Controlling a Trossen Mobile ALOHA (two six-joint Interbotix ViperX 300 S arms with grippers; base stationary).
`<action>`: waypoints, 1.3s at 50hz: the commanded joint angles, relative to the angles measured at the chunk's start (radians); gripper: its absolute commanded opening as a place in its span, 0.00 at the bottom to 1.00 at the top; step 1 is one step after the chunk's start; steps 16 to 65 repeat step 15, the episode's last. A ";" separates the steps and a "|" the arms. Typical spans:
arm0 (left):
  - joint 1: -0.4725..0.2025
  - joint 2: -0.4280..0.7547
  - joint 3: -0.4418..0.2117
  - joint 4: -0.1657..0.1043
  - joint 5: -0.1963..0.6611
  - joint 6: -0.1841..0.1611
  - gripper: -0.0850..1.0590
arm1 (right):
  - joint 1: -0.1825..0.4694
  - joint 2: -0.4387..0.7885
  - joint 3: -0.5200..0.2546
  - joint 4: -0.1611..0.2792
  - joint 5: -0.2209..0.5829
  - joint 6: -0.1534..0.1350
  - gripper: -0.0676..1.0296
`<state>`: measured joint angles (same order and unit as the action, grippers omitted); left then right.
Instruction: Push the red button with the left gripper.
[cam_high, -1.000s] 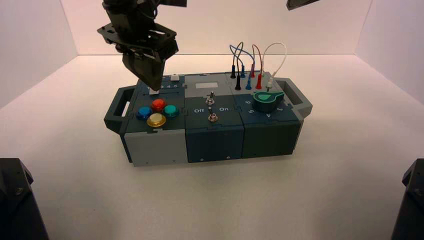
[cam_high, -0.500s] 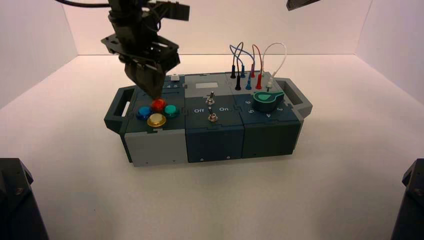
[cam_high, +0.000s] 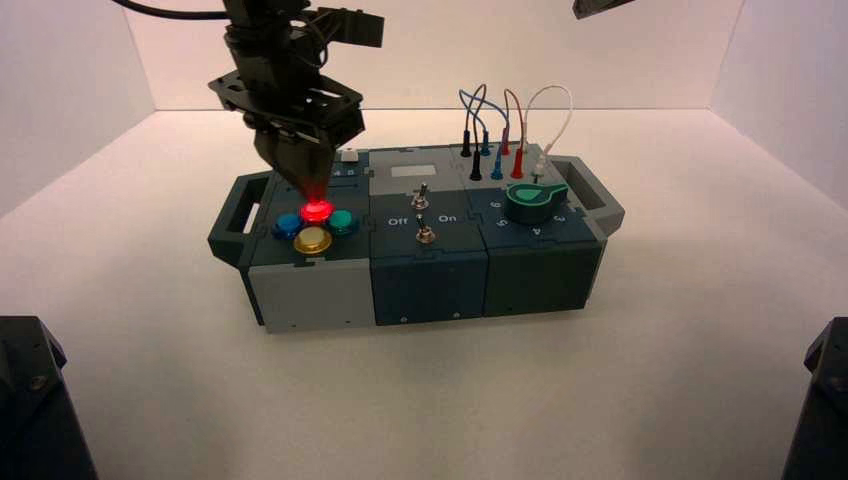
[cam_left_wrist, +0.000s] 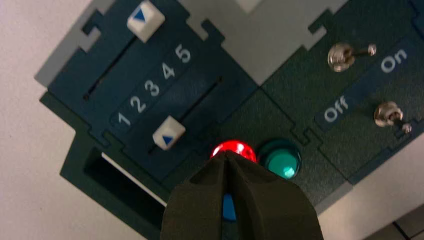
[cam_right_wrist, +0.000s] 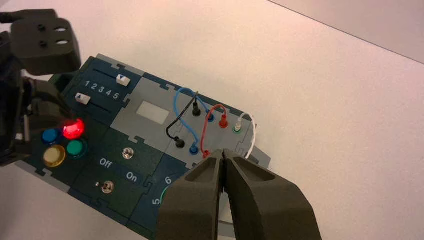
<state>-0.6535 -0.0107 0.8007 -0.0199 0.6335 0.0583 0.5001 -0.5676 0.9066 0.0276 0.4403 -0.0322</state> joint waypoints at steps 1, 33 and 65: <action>-0.005 -0.078 0.005 0.003 -0.005 0.003 0.05 | 0.003 -0.012 -0.032 0.003 -0.003 0.005 0.04; -0.005 -0.149 0.018 0.015 -0.003 0.005 0.05 | 0.002 0.009 -0.029 0.005 0.000 0.008 0.04; -0.005 -0.149 0.018 0.015 -0.003 0.005 0.05 | 0.002 0.009 -0.029 0.005 0.000 0.008 0.04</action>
